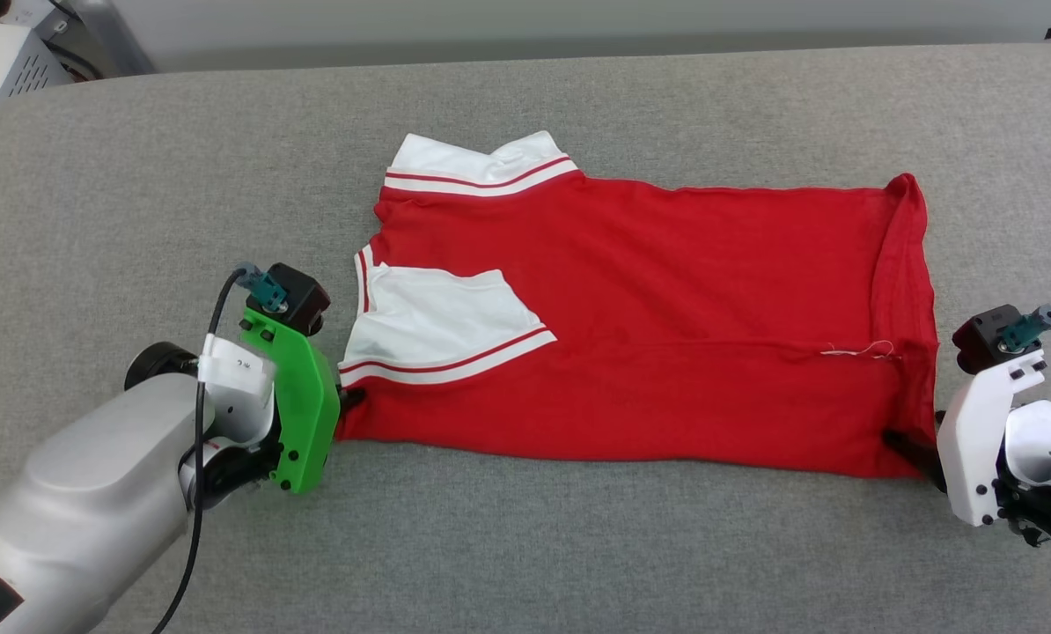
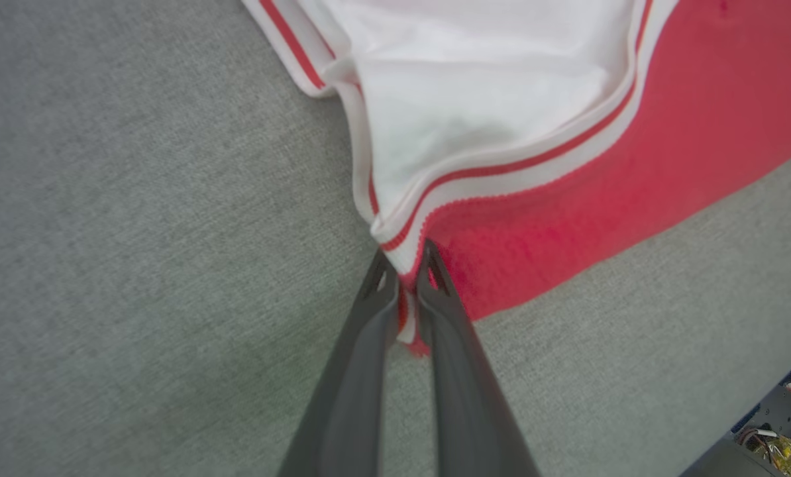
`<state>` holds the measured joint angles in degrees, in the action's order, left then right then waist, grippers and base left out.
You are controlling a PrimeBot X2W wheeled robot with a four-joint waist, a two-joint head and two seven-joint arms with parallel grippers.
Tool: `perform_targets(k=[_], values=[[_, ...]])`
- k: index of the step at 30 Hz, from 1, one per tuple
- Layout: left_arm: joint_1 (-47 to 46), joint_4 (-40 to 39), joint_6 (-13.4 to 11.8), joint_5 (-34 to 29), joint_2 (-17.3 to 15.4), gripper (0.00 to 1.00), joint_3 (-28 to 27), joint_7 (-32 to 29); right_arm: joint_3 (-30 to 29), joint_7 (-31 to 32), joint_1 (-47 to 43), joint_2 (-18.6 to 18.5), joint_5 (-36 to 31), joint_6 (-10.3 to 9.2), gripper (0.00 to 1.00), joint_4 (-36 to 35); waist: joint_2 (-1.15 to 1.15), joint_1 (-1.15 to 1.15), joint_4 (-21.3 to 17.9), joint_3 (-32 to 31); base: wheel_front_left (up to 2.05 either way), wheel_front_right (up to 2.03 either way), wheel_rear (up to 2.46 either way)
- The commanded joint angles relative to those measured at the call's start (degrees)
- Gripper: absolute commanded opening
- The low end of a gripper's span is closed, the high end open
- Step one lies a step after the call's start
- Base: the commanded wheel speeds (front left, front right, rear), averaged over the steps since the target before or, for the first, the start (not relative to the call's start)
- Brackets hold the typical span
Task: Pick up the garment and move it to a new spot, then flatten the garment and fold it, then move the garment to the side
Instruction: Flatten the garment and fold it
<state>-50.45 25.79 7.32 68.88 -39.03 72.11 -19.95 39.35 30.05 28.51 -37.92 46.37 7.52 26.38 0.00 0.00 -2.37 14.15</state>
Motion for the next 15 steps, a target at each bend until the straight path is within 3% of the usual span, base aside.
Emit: perform_targets(k=[1, 3, 4, 15], values=[[0.66, 0.45, 0.16, -0.79, 0.50, 0.00, 0.12, 0.65, 1.82, -0.75, -0.80, 2.04, 1.38, -0.03, 1.00, 1.25, 0.00, 0.00, 0.13, 0.02, 0.00, 0.00, 0.00], [1.51, 0.77, 0.16, -0.66, 0.58, 0.00, 0.19, 1.14, 2.18, -2.82, -0.59, 1.99, 2.52, -0.03, 0.24, 1.71, 0.00, 0.00, 0.02, -0.51, 0.00, 0.00, 0.00], [2.02, 1.00, 0.16, -0.59, 0.52, 0.00, 0.23, 1.34, 2.49, -4.11, -0.41, 1.60, 2.69, -0.03, 0.00, 1.86, 0.00, 0.00, -0.03, -0.98, 0.00, 0.00, 0.00], [8.36, -0.91, 0.15, 0.72, -3.28, 0.00, 0.50, 4.27, 3.13, -12.56, -3.57, -3.89, 5.72, -0.03, 0.00, -3.58, 0.00, 0.00, -0.29, -7.03, 0.00, 0.00, 0.00]])
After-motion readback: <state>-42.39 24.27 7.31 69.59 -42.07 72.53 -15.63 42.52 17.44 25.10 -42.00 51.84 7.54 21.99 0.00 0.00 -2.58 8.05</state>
